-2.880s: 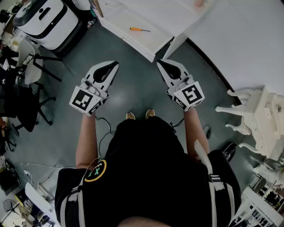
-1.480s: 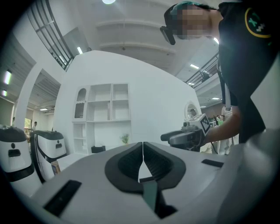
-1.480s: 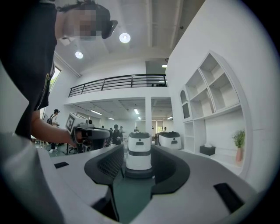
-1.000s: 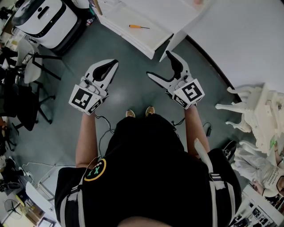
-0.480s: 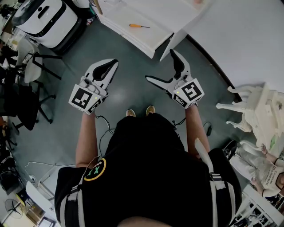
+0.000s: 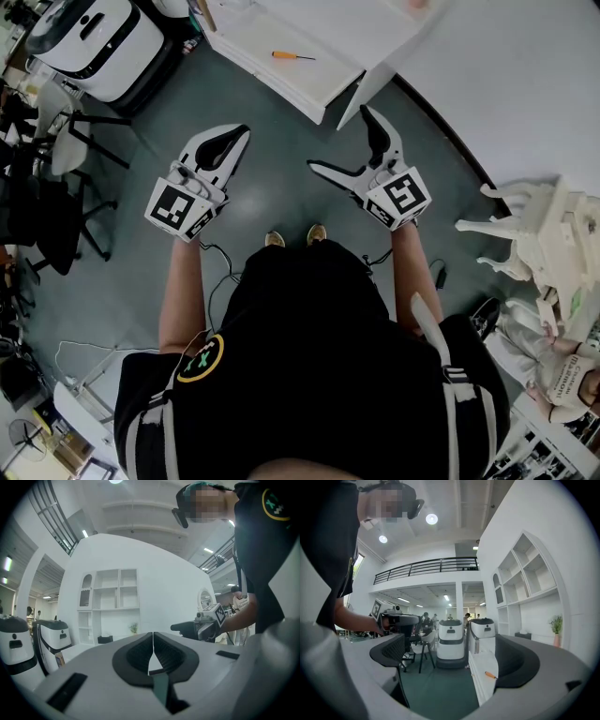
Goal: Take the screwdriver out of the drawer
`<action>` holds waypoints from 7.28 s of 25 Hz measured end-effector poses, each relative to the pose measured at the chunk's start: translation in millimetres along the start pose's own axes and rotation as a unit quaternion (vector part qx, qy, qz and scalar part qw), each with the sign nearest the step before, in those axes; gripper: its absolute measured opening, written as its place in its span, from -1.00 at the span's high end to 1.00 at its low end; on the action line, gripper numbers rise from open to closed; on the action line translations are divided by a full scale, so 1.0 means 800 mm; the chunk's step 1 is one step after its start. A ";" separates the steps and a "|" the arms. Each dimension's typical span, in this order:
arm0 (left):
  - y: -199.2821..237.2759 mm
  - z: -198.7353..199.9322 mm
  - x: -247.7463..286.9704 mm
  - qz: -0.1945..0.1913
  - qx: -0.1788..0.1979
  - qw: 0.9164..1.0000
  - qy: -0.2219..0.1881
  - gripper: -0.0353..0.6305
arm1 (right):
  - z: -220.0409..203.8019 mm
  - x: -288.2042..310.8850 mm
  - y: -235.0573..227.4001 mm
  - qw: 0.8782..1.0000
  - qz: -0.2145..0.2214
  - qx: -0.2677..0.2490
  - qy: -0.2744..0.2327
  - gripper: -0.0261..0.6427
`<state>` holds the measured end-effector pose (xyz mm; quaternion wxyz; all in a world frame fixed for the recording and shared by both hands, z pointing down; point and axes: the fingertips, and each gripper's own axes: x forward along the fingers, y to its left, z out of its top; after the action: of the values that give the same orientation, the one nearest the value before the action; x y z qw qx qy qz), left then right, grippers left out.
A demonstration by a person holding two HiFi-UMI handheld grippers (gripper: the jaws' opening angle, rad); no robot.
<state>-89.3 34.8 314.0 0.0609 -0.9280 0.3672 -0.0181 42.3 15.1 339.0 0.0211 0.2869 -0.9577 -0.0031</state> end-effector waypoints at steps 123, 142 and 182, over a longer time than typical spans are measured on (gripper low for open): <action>0.399 -0.213 0.212 0.042 -0.133 0.985 0.097 0.83 | -0.584 0.502 -0.412 0.843 0.216 -0.104 0.481 -0.28; 0.392 -0.216 0.212 0.035 -0.131 0.986 0.094 0.83 | -0.577 0.495 -0.398 0.848 0.220 -0.112 0.468 0.41; 0.300 -0.149 0.209 0.006 -0.062 0.997 0.050 0.83 | -0.336 0.427 -0.390 0.940 0.104 -0.115 0.304 0.57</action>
<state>-139.8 -264.6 400.0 -0.0153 -0.9257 0.3757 -0.0410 -60.2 -431.4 615.4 0.3447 0.1689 -0.9231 -0.0233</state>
